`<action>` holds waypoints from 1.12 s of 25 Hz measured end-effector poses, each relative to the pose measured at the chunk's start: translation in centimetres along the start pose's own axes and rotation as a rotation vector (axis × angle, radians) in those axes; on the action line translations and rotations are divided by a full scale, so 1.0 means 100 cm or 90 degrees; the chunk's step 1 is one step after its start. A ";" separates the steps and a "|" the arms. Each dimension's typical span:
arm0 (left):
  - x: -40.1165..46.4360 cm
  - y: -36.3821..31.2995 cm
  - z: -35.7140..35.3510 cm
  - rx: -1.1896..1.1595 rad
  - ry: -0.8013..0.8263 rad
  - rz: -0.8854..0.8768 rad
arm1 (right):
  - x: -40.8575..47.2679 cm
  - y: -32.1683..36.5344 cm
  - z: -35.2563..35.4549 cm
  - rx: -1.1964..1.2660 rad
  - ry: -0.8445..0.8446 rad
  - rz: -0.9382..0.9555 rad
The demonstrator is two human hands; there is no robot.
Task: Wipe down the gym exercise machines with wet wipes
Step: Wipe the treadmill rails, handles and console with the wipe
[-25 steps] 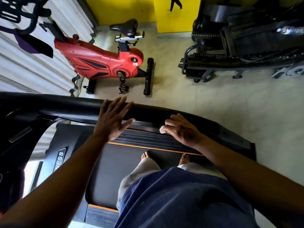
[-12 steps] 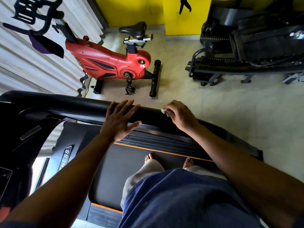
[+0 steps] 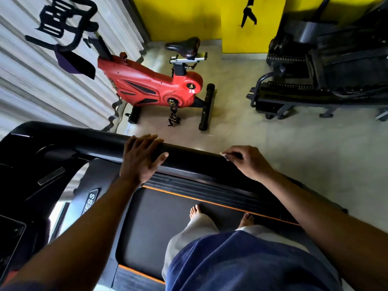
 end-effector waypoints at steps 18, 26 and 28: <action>-0.004 0.024 -0.004 -0.106 -0.027 -0.076 | 0.034 0.083 -0.078 -0.208 -0.053 0.239; -0.019 0.075 -0.019 -0.103 -0.102 -0.034 | -0.037 0.077 -0.071 -0.170 -0.188 0.027; -0.018 0.074 -0.019 -0.110 -0.095 -0.037 | -0.034 0.088 -0.091 -0.215 -0.170 0.054</action>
Point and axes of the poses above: each hand's wrist, its own x-axis towards the middle knuckle, its own z-axis out of the back of the hand, y = z × x, the point moved 1 cm from there along x, towards the middle knuckle, and after that the axes turned 4 degrees about z, right-handed, at the moved point
